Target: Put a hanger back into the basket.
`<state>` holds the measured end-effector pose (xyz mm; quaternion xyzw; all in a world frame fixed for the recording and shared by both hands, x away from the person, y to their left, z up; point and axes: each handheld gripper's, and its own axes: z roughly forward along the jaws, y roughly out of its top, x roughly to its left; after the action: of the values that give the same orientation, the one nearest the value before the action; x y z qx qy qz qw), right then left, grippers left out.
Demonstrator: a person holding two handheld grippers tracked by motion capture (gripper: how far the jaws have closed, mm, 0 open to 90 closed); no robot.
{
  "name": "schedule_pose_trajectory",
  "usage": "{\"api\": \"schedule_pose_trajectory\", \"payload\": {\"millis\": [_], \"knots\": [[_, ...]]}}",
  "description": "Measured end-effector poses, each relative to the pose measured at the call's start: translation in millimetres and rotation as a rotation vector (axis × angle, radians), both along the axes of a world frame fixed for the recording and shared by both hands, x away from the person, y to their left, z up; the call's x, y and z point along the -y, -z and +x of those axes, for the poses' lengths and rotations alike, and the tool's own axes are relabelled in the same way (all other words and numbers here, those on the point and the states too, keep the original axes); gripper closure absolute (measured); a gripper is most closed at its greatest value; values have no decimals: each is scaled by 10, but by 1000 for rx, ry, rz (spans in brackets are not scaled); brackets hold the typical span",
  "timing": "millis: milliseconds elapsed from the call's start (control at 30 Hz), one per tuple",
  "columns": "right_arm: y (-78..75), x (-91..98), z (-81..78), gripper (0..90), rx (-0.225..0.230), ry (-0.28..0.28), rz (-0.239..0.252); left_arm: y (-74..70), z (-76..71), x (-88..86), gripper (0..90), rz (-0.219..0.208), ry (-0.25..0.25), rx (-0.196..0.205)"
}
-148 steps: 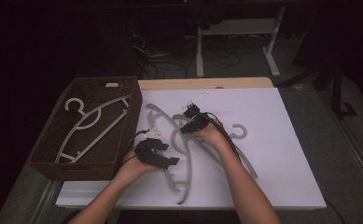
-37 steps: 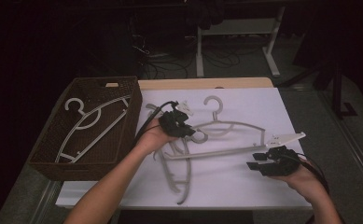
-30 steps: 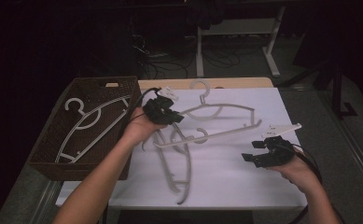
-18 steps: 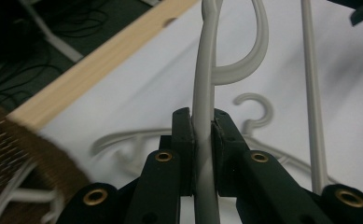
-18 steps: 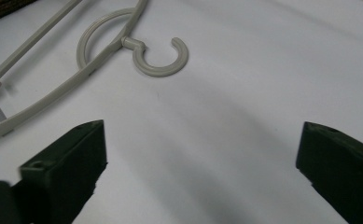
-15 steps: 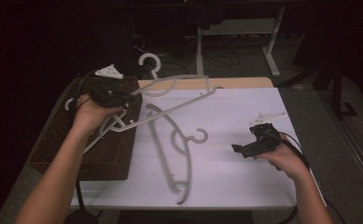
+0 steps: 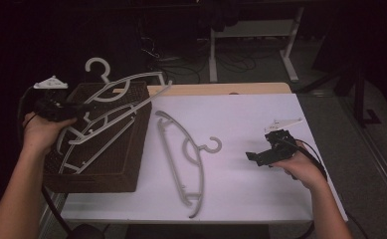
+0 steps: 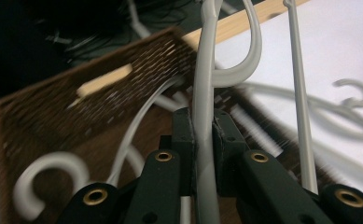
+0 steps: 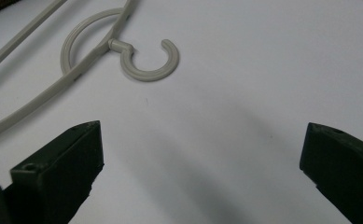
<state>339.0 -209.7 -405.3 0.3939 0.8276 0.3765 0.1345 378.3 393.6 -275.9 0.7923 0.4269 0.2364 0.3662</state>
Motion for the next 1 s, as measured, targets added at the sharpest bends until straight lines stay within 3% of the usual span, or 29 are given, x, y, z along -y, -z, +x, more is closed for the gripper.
{"api": "schedule_pose_trajectory", "payload": {"millis": [267, 433, 867, 1000], "knots": [[24, -1, 7, 0, -2, -3, -10, 202, -78, -499, 818, 3, -128, -29], [30, -14, 10, 0, 0, -7, -16, 290, -81, -658, 818, 2, -186, -42], [21, -13, 0, 0, 4, -8, -18, 709, 89, -535, 811, 31, -177, -166], [20, -11, 0, 0, 4, -7, -17, 706, 80, -550, 697, 28, -199, -154]]}}
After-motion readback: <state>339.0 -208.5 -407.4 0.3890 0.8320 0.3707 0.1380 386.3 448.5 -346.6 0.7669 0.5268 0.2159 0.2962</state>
